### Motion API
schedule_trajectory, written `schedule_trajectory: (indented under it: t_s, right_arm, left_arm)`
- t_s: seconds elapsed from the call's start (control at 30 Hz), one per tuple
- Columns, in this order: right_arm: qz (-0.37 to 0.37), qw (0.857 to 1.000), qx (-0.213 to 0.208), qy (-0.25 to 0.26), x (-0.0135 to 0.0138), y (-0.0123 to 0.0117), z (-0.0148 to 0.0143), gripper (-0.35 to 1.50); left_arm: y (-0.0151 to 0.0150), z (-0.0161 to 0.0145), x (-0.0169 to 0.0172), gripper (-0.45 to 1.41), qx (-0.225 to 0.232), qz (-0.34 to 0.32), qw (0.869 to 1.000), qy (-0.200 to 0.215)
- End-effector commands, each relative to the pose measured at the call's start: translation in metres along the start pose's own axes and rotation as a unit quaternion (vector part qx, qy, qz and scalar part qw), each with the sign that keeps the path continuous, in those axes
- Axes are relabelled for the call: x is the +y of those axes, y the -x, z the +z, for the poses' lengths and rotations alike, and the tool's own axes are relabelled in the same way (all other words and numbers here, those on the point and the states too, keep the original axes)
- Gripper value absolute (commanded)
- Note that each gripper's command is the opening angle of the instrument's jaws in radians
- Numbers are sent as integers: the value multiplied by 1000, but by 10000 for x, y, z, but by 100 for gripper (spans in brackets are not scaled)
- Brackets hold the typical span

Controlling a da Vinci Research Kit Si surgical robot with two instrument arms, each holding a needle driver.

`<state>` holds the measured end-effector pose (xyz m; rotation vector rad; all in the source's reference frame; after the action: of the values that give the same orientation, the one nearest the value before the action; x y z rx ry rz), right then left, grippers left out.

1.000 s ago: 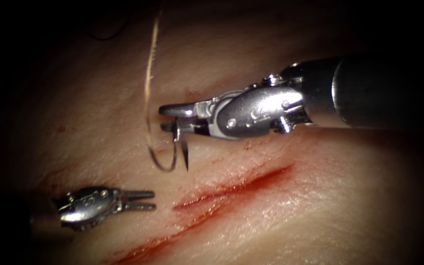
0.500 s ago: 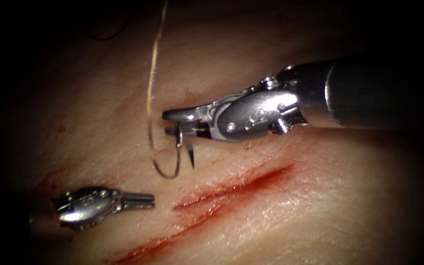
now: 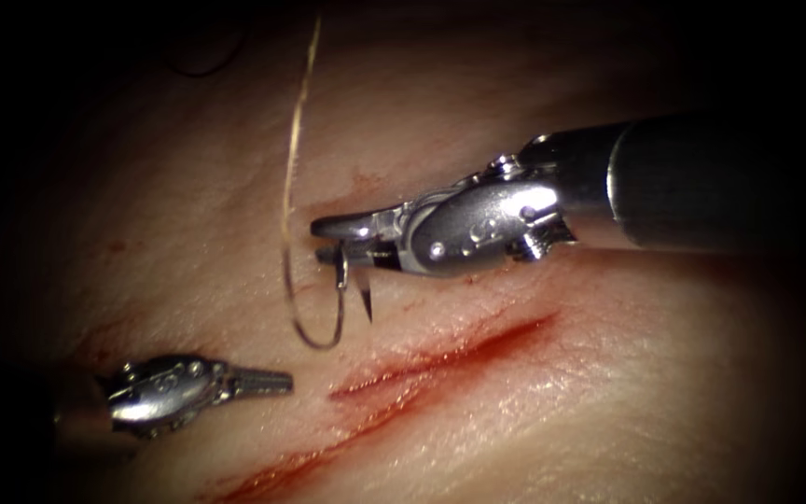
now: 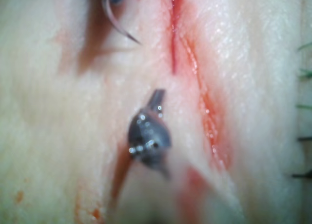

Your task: Wound Closure

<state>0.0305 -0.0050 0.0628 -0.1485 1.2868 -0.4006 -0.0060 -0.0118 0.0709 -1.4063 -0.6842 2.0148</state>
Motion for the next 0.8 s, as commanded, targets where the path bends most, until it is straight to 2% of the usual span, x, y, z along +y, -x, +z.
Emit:
schedule_trajectory:
  t_s: [0.03,0.6,0.8]
  right_arm:
    - [0,1000,1,0,-4,3,9,-35]
    - [-28,999,-8,-24,-26,13,17,-35]
    - [-28,999,-8,-26,-27,14,18,-35]
  left_arm:
    - [7,8,1,-10,0,-1,1000,1]
    - [7,1,2,-15,-1,-1,1000,4]
    - [-1,2,15,-18,-3,-6,1000,23]
